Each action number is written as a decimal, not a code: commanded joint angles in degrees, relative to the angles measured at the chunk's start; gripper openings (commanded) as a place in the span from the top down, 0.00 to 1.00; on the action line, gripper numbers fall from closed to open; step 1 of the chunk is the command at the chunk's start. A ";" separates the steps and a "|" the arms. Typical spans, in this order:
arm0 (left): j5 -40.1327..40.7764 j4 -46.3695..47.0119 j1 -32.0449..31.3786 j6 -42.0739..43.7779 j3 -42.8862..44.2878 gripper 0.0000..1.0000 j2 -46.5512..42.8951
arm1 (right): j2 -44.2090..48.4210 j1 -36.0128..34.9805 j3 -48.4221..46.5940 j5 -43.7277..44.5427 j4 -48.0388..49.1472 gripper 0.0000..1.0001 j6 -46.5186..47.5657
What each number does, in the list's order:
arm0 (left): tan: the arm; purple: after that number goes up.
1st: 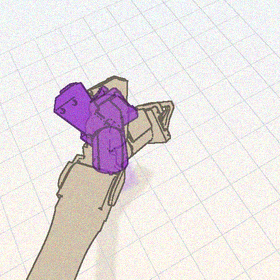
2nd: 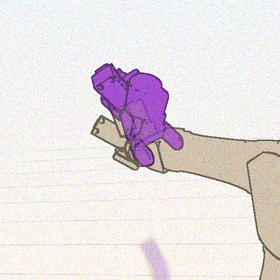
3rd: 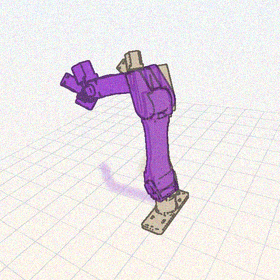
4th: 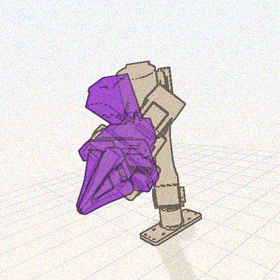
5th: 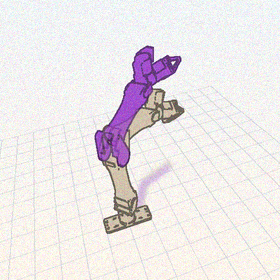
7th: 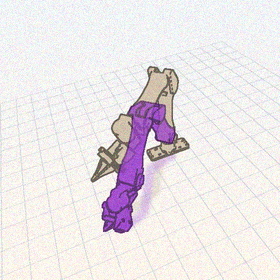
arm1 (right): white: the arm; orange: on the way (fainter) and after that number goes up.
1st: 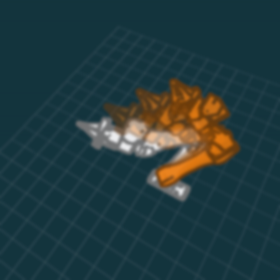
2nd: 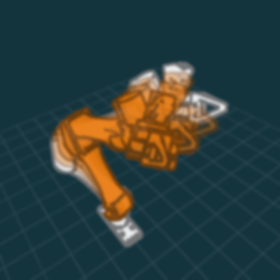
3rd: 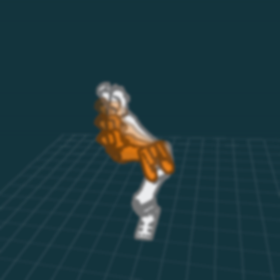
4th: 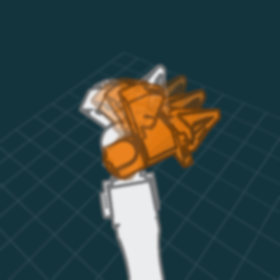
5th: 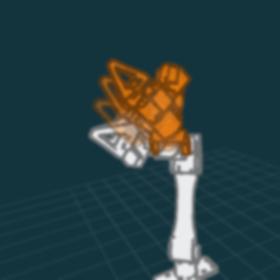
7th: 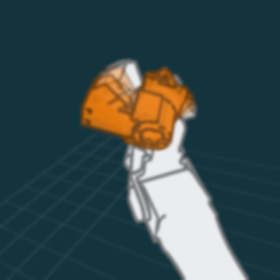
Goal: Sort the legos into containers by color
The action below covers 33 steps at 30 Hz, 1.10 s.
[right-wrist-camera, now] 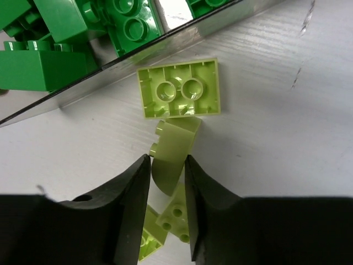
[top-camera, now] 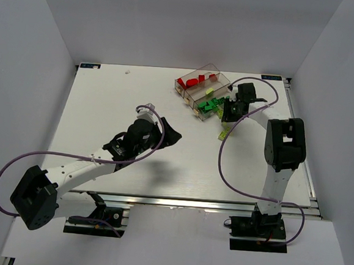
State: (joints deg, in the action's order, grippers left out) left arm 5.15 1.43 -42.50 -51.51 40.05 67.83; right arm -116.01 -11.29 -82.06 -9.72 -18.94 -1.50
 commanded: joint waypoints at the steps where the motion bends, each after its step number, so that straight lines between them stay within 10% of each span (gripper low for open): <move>1: 0.65 -0.20 -0.21 0.00 -0.15 0.21 -1.48 | 1.13 -0.14 0.58 1.10 3.29 0.67 0.44; 12: 0.21 1.03 -0.21 1.14 -0.42 0.21 -1.56 | 14.21 0.83 7.00 -6.18 5.14 1.00 9.84; 17: 1.09 0.33 -0.21 2.37 0.11 0.21 -2.00 | 18.36 0.74 6.48 -15.22 8.21 1.00 13.89; 33: 4.34 -3.98 -0.13 1.41 0.20 0.21 -5.52 | -6.85 -2.33 -20.67 -18.59 23.25 1.00 -15.11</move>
State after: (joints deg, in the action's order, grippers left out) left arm 7.51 -1.30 -42.50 -49.65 40.01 65.04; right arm -121.25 -12.34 -96.71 -28.56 0.34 -11.66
